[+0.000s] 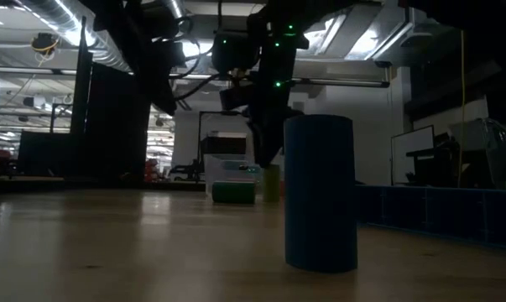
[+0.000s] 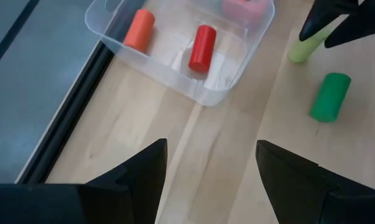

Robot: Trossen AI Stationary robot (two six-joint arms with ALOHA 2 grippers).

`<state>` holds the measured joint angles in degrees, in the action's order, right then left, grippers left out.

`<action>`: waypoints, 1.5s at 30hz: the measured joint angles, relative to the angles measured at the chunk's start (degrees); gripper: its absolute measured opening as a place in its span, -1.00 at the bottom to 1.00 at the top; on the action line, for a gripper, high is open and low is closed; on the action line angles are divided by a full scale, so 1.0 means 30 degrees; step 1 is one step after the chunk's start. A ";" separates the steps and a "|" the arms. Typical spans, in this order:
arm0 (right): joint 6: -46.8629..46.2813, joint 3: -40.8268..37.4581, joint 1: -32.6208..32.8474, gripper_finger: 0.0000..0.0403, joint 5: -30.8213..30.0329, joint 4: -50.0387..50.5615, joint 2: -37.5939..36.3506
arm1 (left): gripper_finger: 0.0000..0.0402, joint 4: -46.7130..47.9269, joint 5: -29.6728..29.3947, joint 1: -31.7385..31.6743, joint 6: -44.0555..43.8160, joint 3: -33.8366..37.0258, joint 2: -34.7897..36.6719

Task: Sort blocks by size
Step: Put the light green cylindrical block into the left transparent bin

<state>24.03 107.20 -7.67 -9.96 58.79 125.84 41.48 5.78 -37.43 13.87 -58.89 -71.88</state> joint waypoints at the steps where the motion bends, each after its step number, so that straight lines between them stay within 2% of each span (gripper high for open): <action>1: -0.0007 0.0000 -0.0071 -0.18 -0.0007 0.0086 0.0000 | 0.15 -0.0043 0.0007 0.0037 0.0000 0.0000 0.0000; 19: -0.1553 0.0000 -0.0149 -0.18 -0.0496 0.1328 0.0015 | 0.15 -0.0024 0.0034 0.0227 -0.0131 0.0000 -0.0022; 45: -0.1573 -0.0021 -0.0494 -0.18 0.0101 0.1056 0.0666 | 0.15 -0.0010 0.0047 0.0238 -0.0153 0.0000 -0.0022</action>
<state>19.31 107.14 -9.15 -9.65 61.95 127.84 41.45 5.92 -36.72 13.41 -58.89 -71.94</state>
